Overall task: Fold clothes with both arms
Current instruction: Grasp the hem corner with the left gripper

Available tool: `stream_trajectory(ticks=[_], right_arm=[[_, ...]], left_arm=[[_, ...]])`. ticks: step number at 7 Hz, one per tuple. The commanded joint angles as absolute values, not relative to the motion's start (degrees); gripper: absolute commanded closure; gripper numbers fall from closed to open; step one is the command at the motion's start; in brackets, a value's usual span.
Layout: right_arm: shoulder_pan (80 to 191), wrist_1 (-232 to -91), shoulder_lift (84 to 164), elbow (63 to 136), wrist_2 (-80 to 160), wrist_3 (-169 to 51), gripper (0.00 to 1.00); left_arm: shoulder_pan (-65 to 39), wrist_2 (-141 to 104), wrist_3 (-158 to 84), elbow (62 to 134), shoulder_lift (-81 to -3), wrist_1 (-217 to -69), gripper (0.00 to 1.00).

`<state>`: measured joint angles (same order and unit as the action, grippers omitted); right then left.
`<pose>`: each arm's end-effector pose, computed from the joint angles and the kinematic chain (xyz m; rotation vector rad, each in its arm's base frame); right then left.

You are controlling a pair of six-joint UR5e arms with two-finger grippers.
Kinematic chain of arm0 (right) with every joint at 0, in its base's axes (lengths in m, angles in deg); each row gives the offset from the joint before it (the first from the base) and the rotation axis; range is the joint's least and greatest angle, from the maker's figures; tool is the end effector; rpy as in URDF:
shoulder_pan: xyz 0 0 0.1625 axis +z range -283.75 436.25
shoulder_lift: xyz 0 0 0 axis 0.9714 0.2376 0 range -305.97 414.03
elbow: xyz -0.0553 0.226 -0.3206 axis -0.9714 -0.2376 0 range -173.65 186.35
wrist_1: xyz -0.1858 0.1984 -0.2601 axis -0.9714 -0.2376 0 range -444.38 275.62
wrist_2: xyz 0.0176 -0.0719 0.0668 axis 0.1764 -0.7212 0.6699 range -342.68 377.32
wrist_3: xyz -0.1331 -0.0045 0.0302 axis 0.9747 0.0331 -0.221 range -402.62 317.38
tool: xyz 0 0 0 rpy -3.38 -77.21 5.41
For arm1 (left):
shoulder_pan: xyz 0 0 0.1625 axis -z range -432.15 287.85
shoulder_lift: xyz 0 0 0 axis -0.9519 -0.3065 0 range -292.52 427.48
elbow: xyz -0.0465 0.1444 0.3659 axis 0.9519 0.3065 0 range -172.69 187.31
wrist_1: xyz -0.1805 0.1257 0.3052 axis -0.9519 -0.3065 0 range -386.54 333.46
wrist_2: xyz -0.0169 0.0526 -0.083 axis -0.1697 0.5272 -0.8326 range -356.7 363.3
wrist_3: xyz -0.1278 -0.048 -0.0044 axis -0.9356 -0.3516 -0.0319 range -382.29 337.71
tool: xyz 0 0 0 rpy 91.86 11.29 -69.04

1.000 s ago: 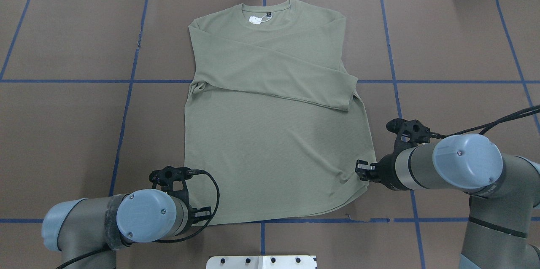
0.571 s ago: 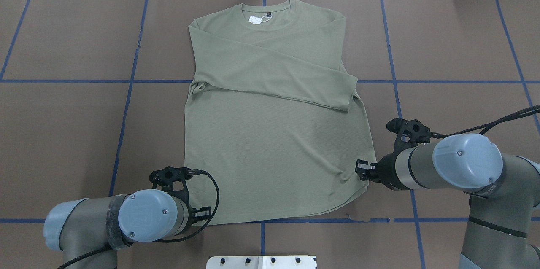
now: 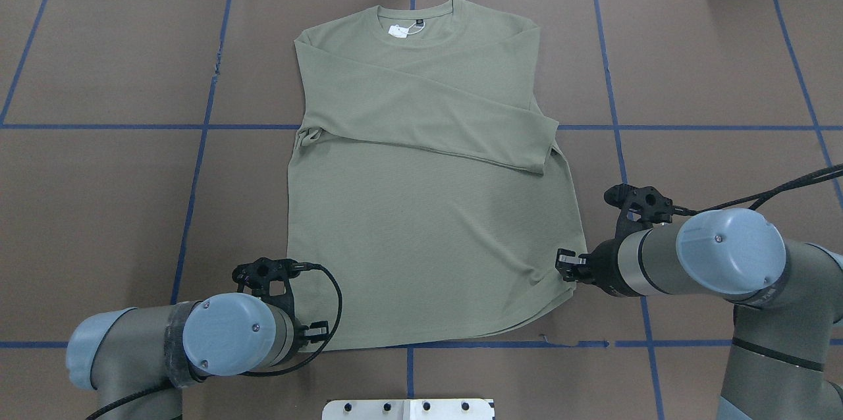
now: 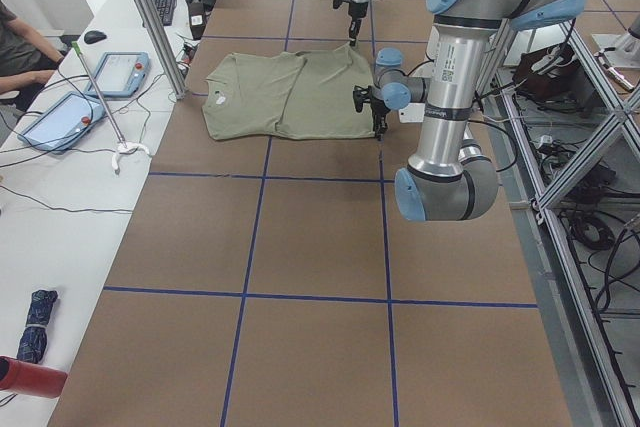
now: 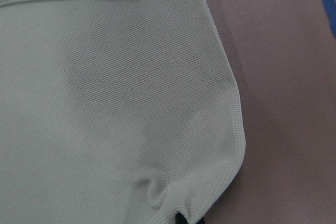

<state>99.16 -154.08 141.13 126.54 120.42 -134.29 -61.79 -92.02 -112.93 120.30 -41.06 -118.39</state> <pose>-0.4032 -0.2816 0.3654 -0.0375 -0.9539 0.2895 0.5244 -0.2185 0.3351 -0.0240 0.7620 -0.1474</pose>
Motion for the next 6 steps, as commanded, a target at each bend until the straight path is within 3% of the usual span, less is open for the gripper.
stream_trajectory(ticks=[1, 2, 6], right_arm=[[99.28, -154.08, 141.13, 126.58, 120.50, -134.29, 1.00], [99.28, -154.08, 141.13, 126.58, 120.59, -134.29, 1.00], [99.80, -154.86, 142.35, 129.56, 121.64, -134.72, 1.00]], left_arm=[[-61.78, -92.06, -112.99, 120.95, -41.06, -118.39, 0.83], [-61.69, -91.98, -112.99, 122.26, -40.97, -118.39, 0.97], [-60.81, -92.24, -112.91, 126.84, -39.31, -118.21, 1.00]])
